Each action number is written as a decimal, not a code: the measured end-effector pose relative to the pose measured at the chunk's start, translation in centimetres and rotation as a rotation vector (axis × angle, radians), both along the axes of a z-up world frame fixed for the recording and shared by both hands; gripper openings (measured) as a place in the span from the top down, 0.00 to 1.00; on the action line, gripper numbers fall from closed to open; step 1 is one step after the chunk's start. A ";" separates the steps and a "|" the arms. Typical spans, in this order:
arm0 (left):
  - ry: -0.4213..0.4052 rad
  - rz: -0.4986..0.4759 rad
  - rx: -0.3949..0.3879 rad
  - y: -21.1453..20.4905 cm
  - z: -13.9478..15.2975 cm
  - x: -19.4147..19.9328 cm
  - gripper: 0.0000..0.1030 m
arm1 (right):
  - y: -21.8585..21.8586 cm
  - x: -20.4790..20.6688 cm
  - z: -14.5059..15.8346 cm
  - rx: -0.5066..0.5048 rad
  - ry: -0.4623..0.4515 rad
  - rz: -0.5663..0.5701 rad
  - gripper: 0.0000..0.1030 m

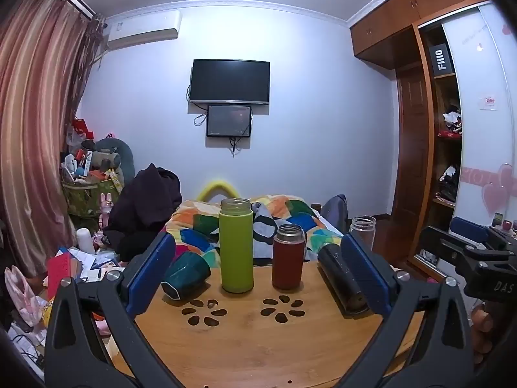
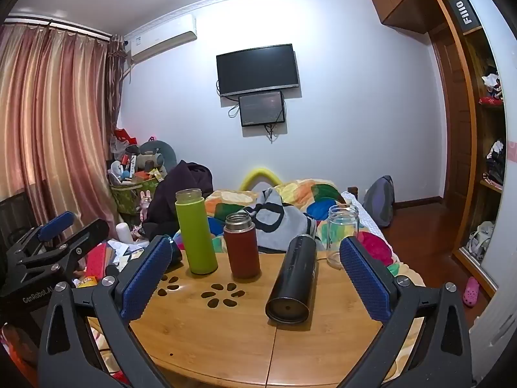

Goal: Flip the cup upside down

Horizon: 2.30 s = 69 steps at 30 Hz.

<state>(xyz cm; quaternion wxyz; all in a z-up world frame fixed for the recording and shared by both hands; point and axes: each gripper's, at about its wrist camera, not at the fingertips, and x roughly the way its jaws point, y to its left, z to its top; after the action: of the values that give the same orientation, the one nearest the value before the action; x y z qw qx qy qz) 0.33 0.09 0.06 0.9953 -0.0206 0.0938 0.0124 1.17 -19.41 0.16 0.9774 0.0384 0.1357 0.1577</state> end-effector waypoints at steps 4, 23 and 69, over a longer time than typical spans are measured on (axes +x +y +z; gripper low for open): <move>-0.049 0.004 -0.002 0.3 0.0 -1.0 0.00 | 0.0 -0.1 0.0 0.002 0.003 0.003 0.00; -0.029 -0.030 0.017 0.1 -0.2 -1.0 0.00 | 0.7 -0.1 0.0 -0.006 0.005 0.006 0.00; -0.029 -0.019 0.016 0.0 0.0 -1.1 0.00 | 1.2 -0.3 -0.2 -0.007 0.006 0.011 0.00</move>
<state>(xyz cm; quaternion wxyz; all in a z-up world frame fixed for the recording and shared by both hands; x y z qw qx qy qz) -0.77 0.14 0.07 0.9968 -0.0119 0.0792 0.0033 0.92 -18.23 -0.03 0.9762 0.0348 0.1393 0.1627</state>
